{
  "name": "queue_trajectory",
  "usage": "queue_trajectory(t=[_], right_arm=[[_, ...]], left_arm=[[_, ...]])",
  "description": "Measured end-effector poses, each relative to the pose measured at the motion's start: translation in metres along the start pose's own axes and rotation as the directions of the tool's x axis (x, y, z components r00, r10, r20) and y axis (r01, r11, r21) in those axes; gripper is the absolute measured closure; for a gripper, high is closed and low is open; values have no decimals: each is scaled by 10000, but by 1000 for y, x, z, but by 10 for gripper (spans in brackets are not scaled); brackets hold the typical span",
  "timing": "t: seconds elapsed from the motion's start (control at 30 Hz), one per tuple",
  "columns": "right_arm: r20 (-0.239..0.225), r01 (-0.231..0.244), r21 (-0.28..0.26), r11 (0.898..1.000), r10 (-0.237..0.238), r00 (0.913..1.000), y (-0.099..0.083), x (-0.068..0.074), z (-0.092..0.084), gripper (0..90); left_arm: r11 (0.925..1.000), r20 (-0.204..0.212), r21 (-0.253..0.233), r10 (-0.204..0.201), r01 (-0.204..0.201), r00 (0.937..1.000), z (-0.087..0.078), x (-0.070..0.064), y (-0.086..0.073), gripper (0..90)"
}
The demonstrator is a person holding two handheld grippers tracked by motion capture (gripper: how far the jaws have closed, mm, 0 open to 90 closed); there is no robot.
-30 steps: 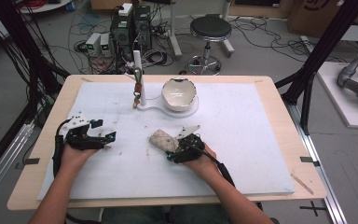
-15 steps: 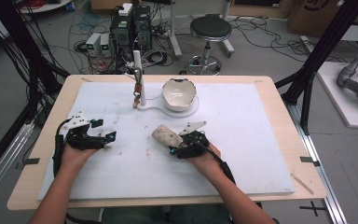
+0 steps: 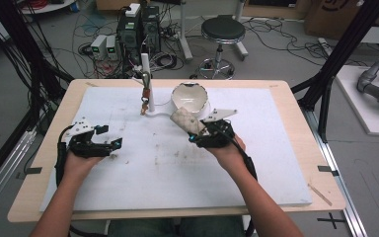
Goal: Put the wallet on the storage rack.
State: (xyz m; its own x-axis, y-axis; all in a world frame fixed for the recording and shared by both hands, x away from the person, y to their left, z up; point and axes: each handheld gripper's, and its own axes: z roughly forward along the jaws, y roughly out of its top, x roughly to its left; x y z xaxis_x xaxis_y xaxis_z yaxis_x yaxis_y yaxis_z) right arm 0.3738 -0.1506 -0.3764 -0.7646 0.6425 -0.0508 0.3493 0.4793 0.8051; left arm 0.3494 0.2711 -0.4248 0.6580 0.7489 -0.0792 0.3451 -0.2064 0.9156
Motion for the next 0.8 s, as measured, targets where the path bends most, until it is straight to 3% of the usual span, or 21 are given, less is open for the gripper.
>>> queue_trajectory(t=[0.2,0.4,0.8], right_arm=[[659,34,-190,9998,-21,9978,35,-24,-5,373],[1187,112,38,9999,-115,9929,61,-42,4,373],[1666,46,1126,9936,-235,9857,67,-54,34,371]], left_arm=[[10000,35,-49,-11,11,10000,0,0,1,178],[10000,34,-83,-18,18,10000,-1,1,1,178],[9999,27,-96,-62,63,10000,0,2,0,178]])
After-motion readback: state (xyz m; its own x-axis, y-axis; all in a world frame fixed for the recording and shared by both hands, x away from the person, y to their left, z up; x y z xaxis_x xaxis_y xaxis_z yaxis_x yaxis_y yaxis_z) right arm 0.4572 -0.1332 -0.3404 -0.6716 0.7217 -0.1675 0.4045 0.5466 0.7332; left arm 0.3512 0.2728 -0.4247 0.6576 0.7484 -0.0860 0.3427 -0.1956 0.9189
